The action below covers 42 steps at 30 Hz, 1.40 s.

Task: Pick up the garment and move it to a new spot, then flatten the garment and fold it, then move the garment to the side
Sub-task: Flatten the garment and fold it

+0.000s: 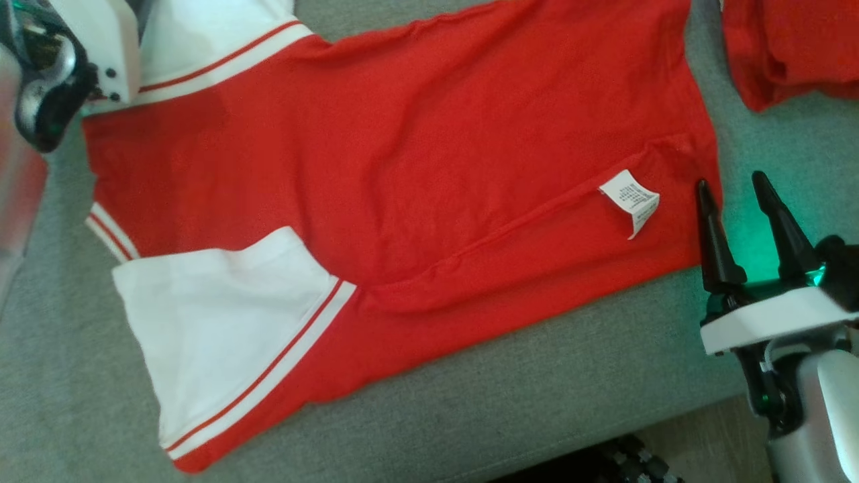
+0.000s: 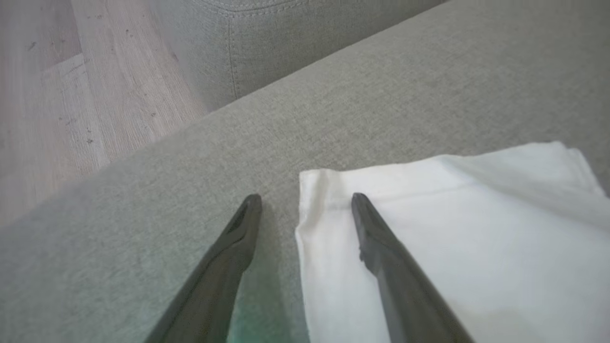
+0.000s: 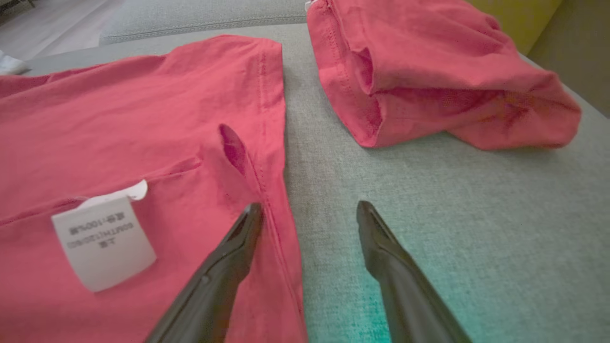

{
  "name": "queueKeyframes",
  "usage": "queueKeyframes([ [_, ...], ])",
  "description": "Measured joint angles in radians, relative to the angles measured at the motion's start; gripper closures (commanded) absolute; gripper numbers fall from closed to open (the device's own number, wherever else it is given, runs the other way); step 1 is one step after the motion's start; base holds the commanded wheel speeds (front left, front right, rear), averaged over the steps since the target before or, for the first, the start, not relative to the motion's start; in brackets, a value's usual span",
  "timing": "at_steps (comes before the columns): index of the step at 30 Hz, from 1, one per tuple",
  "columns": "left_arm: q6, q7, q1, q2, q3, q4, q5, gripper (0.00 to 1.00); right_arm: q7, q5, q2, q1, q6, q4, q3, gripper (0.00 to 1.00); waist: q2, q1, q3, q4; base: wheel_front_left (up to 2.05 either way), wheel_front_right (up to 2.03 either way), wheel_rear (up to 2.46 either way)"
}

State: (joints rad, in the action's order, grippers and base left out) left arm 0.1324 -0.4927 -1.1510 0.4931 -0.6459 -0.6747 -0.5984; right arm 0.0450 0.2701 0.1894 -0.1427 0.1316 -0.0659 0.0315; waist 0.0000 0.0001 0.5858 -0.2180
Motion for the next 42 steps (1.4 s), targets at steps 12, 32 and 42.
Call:
queueKeyframes([
  [12, 0.0, -0.031, -0.055, 0.03, -0.054, -0.019, -0.102, 1.0, 0.018, 0.0, -0.013, -0.032, 0.0, -0.029, 0.0, 0.0, 0.0, -0.0001, 0.024, -0.029, 0.0, 0.0, 0.0],
  [32, 0.0, 0.162, -0.087, 0.061, -0.264, 0.118, -0.069, 1.0, -0.36, 0.194, 0.143, -0.447, 0.0, -0.142, 0.131, 0.0, 0.0, -0.0001, -0.014, 0.088, 0.0, 0.0, 0.0],
  [42, 0.0, 0.182, -0.111, 0.062, -0.301, 0.159, -0.069, 1.0, -0.487, 0.138, 0.202, -0.665, 0.0, -0.362, 0.226, 0.0, 0.0, -0.0001, -0.01, 0.124, 0.0, 0.0, 0.0],
])
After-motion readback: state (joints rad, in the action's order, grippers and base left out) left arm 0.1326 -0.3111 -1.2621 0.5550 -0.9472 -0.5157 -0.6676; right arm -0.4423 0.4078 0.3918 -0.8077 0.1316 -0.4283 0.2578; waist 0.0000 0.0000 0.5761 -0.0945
